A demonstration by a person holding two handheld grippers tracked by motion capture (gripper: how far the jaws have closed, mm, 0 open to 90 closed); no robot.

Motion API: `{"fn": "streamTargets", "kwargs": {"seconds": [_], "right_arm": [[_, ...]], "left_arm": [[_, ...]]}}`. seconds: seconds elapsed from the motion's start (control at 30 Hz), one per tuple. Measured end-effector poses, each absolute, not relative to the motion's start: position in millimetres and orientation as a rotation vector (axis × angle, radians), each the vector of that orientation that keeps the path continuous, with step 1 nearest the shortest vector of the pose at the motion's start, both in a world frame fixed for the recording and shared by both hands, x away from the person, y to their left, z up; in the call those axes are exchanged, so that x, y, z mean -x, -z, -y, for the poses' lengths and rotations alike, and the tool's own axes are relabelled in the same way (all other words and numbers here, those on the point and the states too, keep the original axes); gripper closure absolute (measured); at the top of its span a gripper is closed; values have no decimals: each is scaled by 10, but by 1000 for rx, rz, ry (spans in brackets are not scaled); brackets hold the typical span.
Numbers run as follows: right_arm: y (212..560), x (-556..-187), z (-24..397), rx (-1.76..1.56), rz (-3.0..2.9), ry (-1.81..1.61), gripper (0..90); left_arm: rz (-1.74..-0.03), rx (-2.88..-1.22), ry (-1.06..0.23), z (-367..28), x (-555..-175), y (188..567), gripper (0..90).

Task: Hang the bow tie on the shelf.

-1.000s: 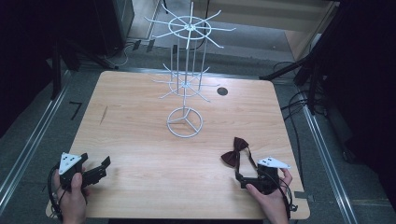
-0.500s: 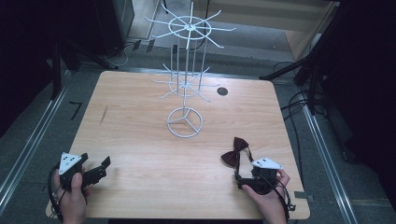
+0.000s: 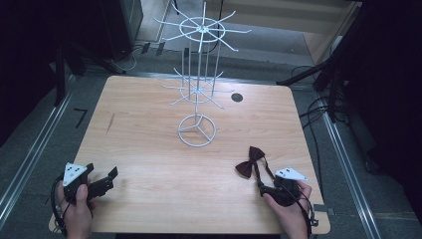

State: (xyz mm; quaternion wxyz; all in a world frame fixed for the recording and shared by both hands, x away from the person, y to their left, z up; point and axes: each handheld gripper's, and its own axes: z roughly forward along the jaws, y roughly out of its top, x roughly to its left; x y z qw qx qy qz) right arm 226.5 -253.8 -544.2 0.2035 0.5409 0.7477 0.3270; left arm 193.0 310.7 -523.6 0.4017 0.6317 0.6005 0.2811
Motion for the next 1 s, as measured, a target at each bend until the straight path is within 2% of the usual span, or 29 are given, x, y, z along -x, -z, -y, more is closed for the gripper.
{"fn": "streamTargets", "kwargs": {"seconds": [0.33, 0.37, 0.5, 0.53, 0.7, 0.73, 1.0], "right_arm": [[5426, -2267, 2641, -1541, -2035, -909, 579], [5426, -2267, 2641, -1541, -2035, -909, 579], [5424, -2270, 2676, -1561, -2017, -909, 678], [5423, -2277, 2700, -1566, -2014, -909, 722], [5422, -2300, 2743, -1578, -2011, -916, 806], [5424, -2320, 2767, -1593, -2001, -917, 865], [5446, -2362, 2801, -1597, -1979, -953, 900]], "left_arm": [[-1518, -1598, -711, -3106, -1930, 5236, 139], [-1517, -1598, -712, -3107, -1931, 5236, 139], [-1517, -1599, -713, -3105, -1931, 5237, 140], [-1515, -1600, -709, -3104, -1928, 5236, 140], [-1510, -1601, -708, -3097, -1919, 5237, 139], [-1508, -1601, -706, -3098, -1913, 5237, 139], [-1508, -1607, -705, -3096, -1911, 5237, 139]]}}
